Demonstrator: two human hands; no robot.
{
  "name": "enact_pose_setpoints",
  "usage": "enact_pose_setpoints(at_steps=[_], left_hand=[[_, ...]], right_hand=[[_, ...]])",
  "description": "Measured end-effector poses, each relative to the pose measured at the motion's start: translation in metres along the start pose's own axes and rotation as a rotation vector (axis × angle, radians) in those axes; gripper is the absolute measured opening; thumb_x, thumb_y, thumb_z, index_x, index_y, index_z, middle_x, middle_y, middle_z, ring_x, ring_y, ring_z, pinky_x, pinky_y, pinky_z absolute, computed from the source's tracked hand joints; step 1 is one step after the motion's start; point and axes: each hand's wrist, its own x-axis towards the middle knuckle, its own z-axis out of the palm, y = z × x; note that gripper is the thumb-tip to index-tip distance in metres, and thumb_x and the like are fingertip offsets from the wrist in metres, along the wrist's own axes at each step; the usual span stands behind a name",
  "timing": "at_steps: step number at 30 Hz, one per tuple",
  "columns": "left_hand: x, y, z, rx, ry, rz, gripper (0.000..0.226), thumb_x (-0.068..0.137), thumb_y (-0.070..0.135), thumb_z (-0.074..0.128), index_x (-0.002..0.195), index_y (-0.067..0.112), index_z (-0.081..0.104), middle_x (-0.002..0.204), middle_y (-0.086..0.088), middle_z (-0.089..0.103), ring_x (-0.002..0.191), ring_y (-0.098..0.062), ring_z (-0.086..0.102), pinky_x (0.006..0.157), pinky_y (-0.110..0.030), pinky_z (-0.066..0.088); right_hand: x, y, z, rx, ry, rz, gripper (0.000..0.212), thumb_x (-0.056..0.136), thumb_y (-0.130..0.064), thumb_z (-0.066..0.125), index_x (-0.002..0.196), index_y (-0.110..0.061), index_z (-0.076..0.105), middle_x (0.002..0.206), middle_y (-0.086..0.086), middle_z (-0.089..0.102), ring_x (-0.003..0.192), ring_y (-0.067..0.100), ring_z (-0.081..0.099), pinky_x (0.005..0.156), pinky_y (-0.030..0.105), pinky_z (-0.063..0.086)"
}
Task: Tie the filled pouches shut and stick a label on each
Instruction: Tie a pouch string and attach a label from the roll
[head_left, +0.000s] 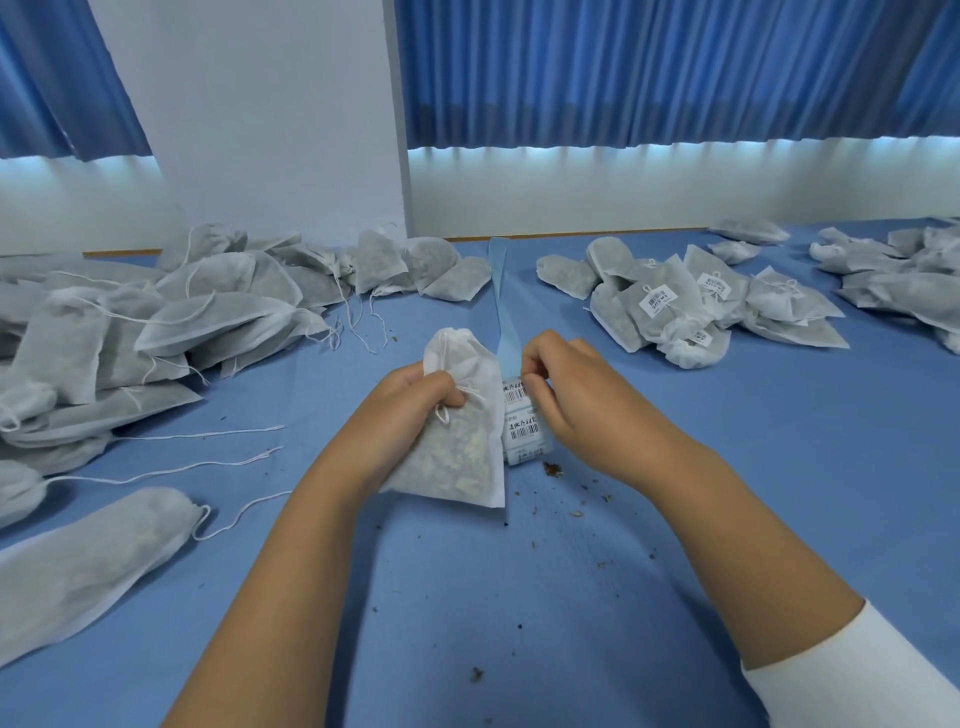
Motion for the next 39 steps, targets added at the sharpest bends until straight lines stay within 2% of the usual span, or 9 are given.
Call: enact_pose_setpoints(at_steps=[5,8,11,13,15,17,23,30,39], left_hand=[[0.003,-0.003,-0.003,-0.054,-0.002,-0.009,0.009,0.061,0.032,0.058,0.056,0.028,0.065,0.066,0.0,0.066,0.058,-0.017,0.064,0.063,-0.031,0.048],[0.001,-0.001,-0.004,-0.059,-0.033,-0.003,0.047,0.057,0.035,0.06,0.096,0.012,0.071,0.1,-0.016,0.074,0.088,-0.037,0.072,0.087,-0.05,0.056],[-0.001,-0.001,-0.004,-0.072,-0.032,-0.013,0.064,0.059,0.034,0.06,0.115,0.003,0.063,0.12,-0.02,0.068,0.109,-0.046,0.064,0.101,-0.061,0.046],[0.002,-0.001,-0.003,-0.066,0.005,0.026,0.036,0.063,0.033,0.059,0.093,0.017,0.071,0.101,-0.011,0.075,0.094,-0.038,0.07,0.091,-0.048,0.056],[0.002,-0.002,-0.002,-0.048,0.028,0.085,0.008,0.066,0.034,0.06,0.062,0.032,0.066,0.072,0.006,0.069,0.072,-0.017,0.068,0.068,-0.029,0.053],[0.002,-0.003,-0.001,-0.036,0.023,0.158,0.02,0.076,0.03,0.065,0.057,0.034,0.064,0.063,0.014,0.063,0.06,-0.004,0.063,0.055,-0.019,0.048],[-0.007,0.002,0.007,0.033,-0.113,0.251,0.023,0.08,0.026,0.068,0.102,0.021,0.072,0.095,0.002,0.077,0.088,-0.012,0.073,0.072,-0.023,0.058],[-0.01,0.004,0.014,0.06,-0.13,0.267,0.029,0.074,0.036,0.076,0.1,0.026,0.071,0.089,0.008,0.075,0.085,-0.009,0.071,0.072,-0.023,0.055],[-0.014,0.01,0.014,-0.131,-0.156,0.183,0.047,0.068,0.036,0.079,0.109,0.014,0.07,0.095,0.0,0.077,0.086,-0.014,0.074,0.065,-0.025,0.059]], right_hand=[[0.001,0.006,-0.003,0.144,-0.026,0.047,0.007,0.104,-0.024,0.034,0.102,-0.019,0.037,0.088,0.007,0.059,0.083,0.017,0.057,0.073,0.045,0.046],[0.001,0.011,-0.005,0.264,0.0,0.098,0.006,0.105,-0.024,0.034,0.099,-0.022,0.036,0.075,0.002,0.055,0.055,0.002,0.044,0.057,0.033,0.033],[0.002,0.012,-0.007,0.434,0.146,0.125,0.011,0.104,-0.02,0.039,0.094,-0.026,0.04,0.087,-0.005,0.057,0.073,0.002,0.051,0.071,0.028,0.043],[0.004,0.01,-0.009,0.59,0.262,0.139,0.013,0.102,-0.019,0.046,0.096,-0.03,0.045,0.112,-0.009,0.057,0.106,0.004,0.055,0.097,0.036,0.046],[0.003,0.007,-0.009,0.669,0.291,0.145,0.018,0.097,-0.021,0.056,0.108,-0.035,0.051,0.125,-0.01,0.051,0.116,0.0,0.051,0.103,0.045,0.045],[0.002,0.003,-0.008,0.728,0.247,0.144,0.035,0.092,-0.024,0.065,0.121,-0.039,0.051,0.124,-0.01,0.055,0.115,0.003,0.055,0.102,0.046,0.046],[0.001,-0.01,0.003,0.946,0.183,0.095,0.065,0.083,-0.019,0.077,0.136,-0.036,0.043,0.098,0.0,0.074,0.098,0.013,0.068,0.099,0.041,0.05],[0.004,-0.007,0.002,1.095,0.33,0.206,0.06,0.084,-0.011,0.074,0.133,-0.032,0.047,0.08,-0.003,0.072,0.075,0.01,0.067,0.071,0.022,0.051],[0.007,0.004,0.001,1.181,0.466,0.332,0.05,0.082,-0.015,0.077,0.122,-0.035,0.055,0.089,0.0,0.076,0.09,0.017,0.073,0.09,0.038,0.056]])
